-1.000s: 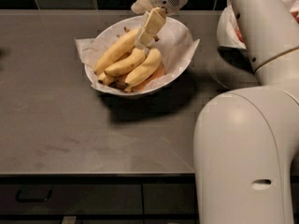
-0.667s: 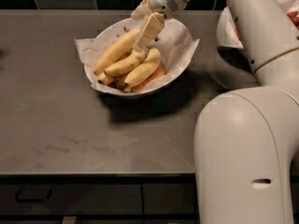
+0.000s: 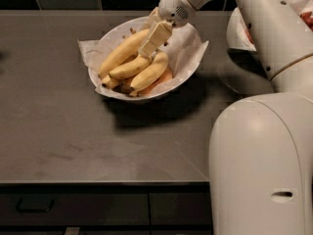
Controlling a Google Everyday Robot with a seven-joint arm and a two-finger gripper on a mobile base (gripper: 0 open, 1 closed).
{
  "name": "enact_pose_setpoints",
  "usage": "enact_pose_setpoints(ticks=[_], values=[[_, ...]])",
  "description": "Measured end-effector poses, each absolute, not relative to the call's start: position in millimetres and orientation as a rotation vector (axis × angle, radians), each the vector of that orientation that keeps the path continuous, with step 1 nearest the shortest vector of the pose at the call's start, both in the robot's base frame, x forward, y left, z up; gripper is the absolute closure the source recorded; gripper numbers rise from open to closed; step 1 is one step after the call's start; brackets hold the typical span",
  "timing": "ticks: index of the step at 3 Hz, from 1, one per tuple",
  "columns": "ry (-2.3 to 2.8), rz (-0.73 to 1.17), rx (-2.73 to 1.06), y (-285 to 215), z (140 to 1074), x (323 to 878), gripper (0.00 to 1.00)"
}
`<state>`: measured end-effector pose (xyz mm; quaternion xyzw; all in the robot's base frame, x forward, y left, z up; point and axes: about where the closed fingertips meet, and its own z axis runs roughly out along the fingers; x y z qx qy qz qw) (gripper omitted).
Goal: Pick banana from white bowl
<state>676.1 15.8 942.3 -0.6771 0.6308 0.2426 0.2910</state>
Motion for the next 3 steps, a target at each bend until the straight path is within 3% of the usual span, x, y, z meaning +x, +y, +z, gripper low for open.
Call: enact_pose_setpoints(ticks=[2, 3], values=[[1.681, 0.643, -1.804, 14.9, 947.7, 676.0, 0.89], [1.672, 0.609, -1.789, 8.1, 952.6, 674.6, 1.00]])
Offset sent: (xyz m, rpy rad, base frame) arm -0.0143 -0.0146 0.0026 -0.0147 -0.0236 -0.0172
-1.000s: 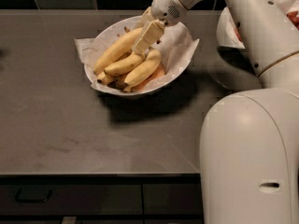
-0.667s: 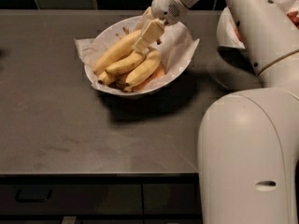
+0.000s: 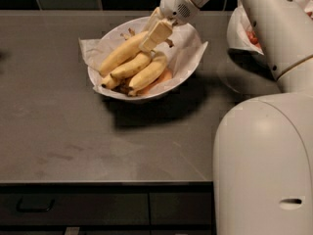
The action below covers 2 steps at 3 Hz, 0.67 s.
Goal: Pick banana from white bowl
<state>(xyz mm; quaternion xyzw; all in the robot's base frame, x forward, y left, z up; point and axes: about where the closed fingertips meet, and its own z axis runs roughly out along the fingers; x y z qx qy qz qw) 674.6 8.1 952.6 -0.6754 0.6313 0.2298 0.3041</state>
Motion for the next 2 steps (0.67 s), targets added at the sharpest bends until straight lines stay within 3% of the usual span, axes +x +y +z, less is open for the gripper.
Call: enact_pose_setpoints(ticks=[2], values=[[1.496, 0.691, -1.745, -5, 994, 650, 1.00]])
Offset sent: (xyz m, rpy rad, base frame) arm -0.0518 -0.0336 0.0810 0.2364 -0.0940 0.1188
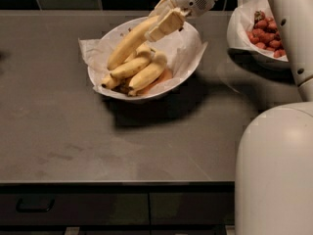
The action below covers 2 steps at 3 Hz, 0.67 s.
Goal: Pick banana from white bowl
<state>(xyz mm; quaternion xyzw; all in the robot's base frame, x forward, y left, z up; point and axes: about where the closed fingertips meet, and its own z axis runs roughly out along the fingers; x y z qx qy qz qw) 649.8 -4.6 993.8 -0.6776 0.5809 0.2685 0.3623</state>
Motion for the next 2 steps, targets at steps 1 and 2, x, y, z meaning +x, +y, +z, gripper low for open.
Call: enact_pose_setpoints(ticks=[1, 2], values=[[1.428, 0.720, -1.717, -16, 1023, 627, 1.00], [1.404, 0.737, -1.658, -32, 1047, 602, 1.00]])
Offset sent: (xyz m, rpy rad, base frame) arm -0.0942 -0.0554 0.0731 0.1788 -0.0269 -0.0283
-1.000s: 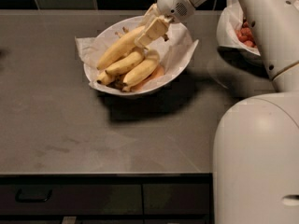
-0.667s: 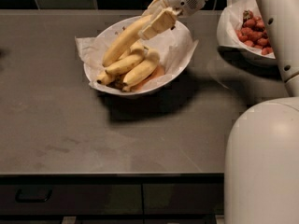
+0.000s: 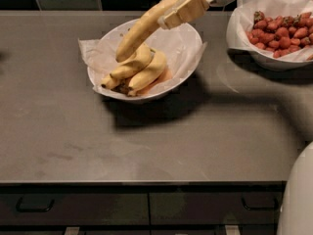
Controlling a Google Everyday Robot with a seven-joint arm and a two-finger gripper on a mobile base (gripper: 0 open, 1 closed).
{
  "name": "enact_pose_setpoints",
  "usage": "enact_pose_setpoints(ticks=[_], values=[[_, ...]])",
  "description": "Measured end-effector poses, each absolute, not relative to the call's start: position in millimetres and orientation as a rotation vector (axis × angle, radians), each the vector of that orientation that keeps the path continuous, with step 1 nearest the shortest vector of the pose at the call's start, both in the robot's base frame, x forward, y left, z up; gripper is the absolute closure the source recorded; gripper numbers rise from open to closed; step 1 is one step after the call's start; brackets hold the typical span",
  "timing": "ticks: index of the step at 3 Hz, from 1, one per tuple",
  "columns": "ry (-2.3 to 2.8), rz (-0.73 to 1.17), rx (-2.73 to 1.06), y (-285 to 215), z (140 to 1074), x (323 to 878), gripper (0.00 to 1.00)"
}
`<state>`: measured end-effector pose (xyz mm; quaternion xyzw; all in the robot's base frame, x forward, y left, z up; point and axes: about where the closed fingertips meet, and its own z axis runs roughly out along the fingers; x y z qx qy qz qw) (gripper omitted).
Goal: Pick banana from white bowl
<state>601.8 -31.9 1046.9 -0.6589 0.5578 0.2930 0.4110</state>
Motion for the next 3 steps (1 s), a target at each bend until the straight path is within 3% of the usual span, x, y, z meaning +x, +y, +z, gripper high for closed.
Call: enact_pose_setpoints(ticks=[3], values=[[1.497, 0.805, -1.459, -66, 1054, 511, 1.00]])
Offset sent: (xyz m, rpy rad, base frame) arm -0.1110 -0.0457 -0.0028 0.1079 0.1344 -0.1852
